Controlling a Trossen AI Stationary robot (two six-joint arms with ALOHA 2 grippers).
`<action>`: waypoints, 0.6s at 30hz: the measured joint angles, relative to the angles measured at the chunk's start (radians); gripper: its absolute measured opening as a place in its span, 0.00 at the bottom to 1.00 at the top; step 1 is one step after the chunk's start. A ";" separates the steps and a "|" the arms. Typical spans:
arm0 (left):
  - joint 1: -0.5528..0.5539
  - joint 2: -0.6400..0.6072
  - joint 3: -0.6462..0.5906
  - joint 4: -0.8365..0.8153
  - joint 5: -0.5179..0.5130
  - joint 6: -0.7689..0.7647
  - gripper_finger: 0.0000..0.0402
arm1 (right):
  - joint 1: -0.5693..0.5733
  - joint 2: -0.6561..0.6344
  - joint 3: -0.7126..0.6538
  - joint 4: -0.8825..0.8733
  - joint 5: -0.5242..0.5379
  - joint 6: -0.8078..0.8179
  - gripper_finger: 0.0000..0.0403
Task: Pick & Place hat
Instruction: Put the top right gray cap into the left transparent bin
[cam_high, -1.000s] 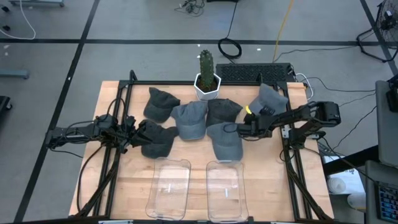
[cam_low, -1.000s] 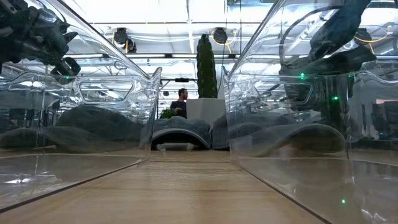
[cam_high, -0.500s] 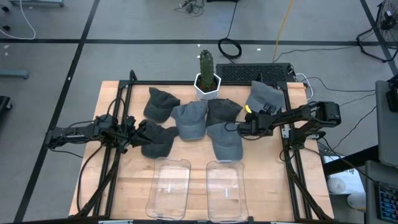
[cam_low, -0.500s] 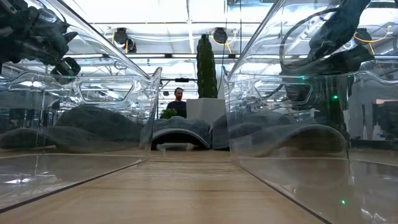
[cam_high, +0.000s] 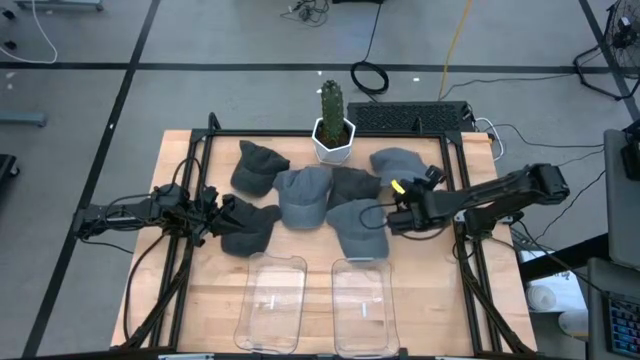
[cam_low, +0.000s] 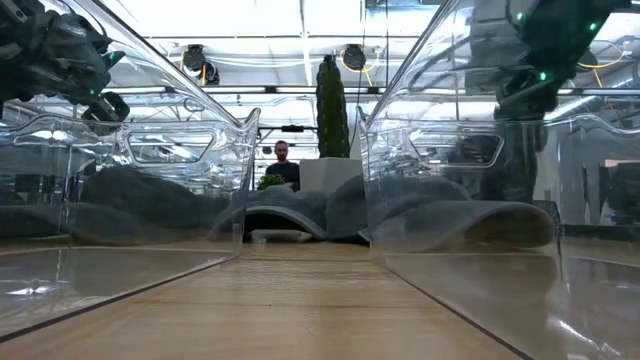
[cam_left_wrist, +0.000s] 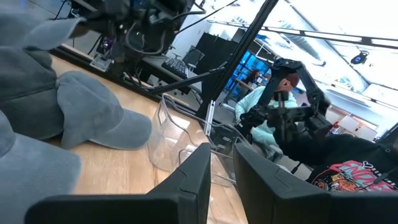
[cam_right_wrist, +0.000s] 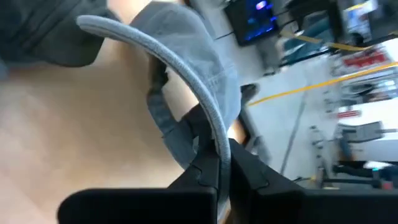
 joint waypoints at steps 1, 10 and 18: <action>0.000 0.000 0.000 0.000 0.000 0.000 0.19 | 0.011 -0.002 0.014 -0.039 0.017 0.018 0.00; 0.000 0.000 0.000 0.000 0.000 0.000 0.19 | 0.079 -0.001 0.098 -0.187 0.172 0.059 0.00; 0.000 0.000 0.000 0.000 0.000 0.000 0.19 | 0.189 -0.001 0.153 -0.123 0.360 -0.096 0.00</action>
